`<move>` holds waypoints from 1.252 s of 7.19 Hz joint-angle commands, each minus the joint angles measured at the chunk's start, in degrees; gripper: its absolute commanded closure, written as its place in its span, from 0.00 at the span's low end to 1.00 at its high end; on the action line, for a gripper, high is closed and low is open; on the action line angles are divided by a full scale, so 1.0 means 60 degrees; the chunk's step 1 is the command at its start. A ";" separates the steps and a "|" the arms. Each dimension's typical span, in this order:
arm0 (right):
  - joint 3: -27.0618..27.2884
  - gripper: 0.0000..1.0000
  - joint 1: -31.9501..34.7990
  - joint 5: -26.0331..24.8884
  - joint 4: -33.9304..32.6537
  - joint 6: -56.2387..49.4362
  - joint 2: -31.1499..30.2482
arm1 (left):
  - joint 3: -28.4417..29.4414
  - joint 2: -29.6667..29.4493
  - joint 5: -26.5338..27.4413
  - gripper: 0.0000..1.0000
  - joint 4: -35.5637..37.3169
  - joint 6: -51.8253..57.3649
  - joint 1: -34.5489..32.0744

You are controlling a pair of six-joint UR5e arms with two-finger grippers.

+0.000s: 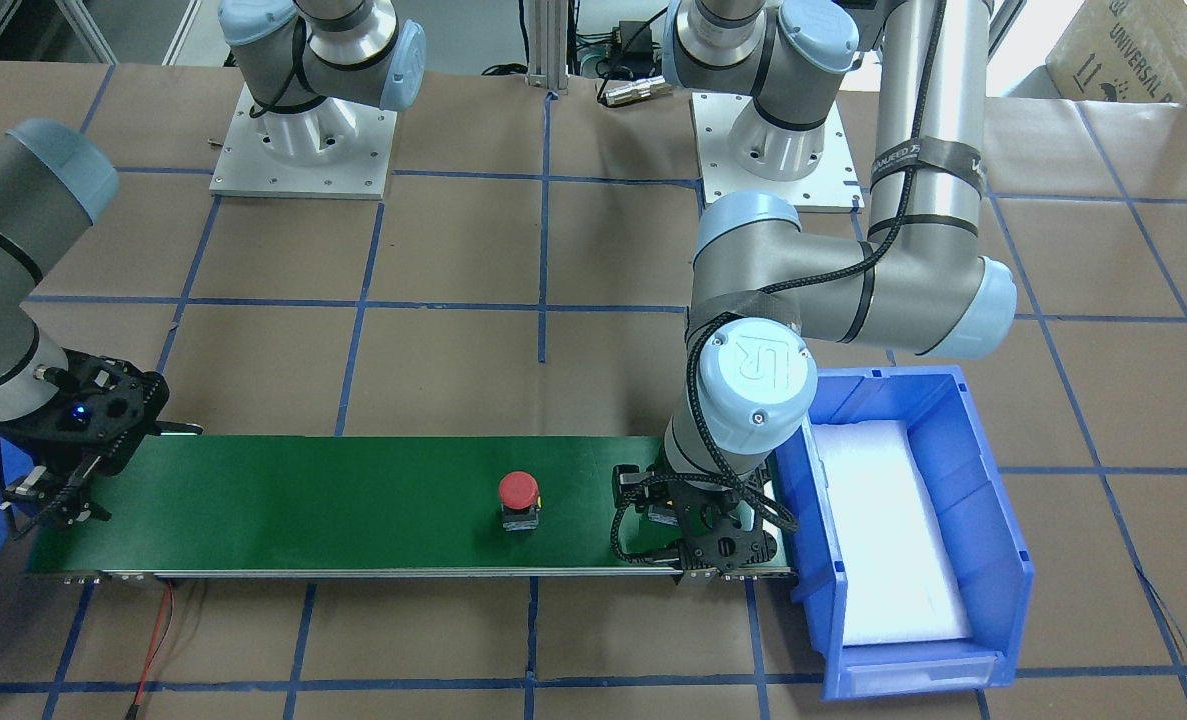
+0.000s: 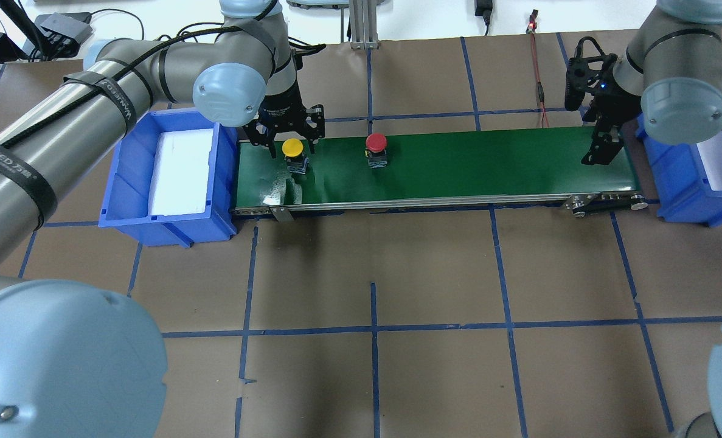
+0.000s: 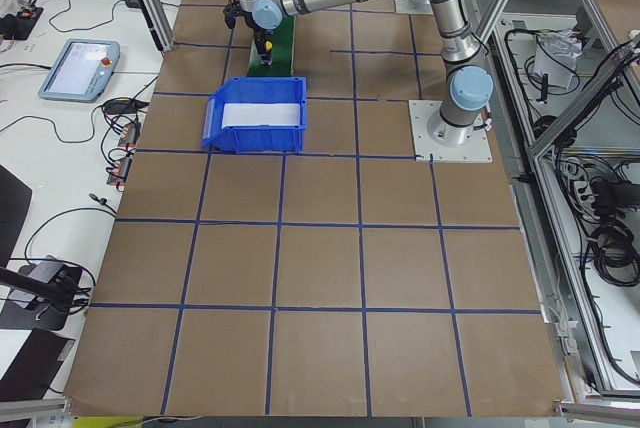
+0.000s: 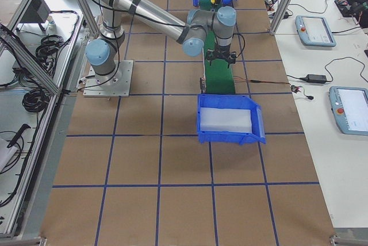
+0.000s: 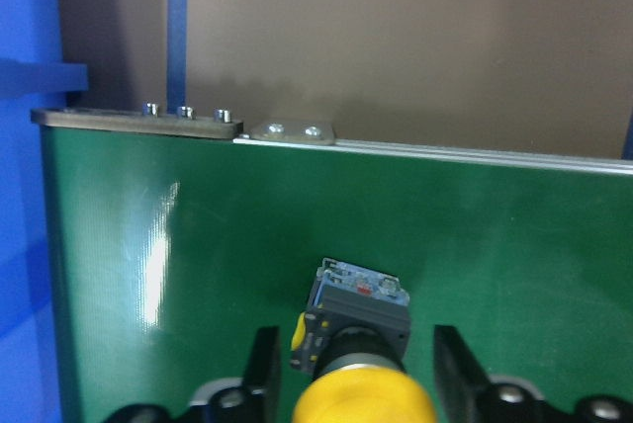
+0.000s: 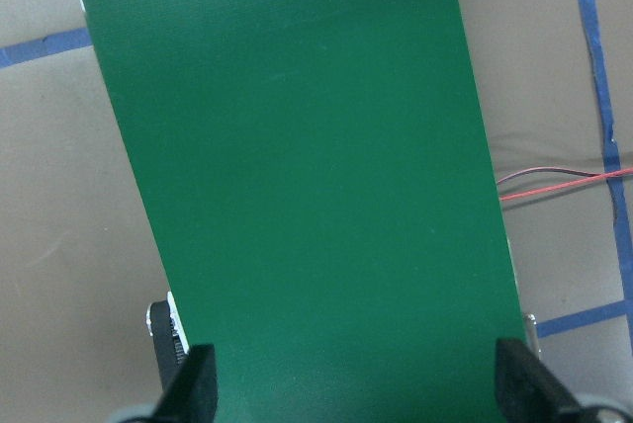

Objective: Transport two buttons from left to right
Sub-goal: 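Open the left gripper and raise it off the yellow button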

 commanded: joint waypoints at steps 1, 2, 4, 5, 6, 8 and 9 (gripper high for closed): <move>0.0034 0.00 0.0000 -0.0015 -0.0015 -0.0126 0.0000 | 0.0161 0.0349 0.0027 0.00 -0.0070 -0.0033 0.0045; 0.0020 0.00 0.0000 -0.0015 -0.0015 -0.0272 0.0015 | 0.0322 0.0700 0.0115 0.00 -0.0274 0.0069 0.0103; 0.0020 0.00 0.0000 -0.0045 -0.0015 -0.0273 0.0000 | 0.0294 0.1285 0.0116 0.00 -0.0741 0.0637 0.0598; 0.0034 0.00 0.0000 -0.0045 -0.0015 -0.0273 0.0000 | 0.0062 0.1971 0.0130 0.00 -0.1238 0.1177 0.1008; 0.0049 0.00 0.0000 -0.0030 -0.0015 -0.0273 0.0000 | -0.0318 0.2703 0.0145 0.00 -0.1518 0.1864 0.1476; 0.0049 0.00 0.0000 -0.0074 0.0087 -0.0288 -0.0116 | -0.1095 0.4096 0.0115 0.00 -0.1826 0.2295 0.2327; 0.0020 0.00 0.0000 -0.0074 0.0102 -0.0912 -0.0073 | -0.0909 0.4218 0.0145 0.00 -0.2249 0.2282 0.2345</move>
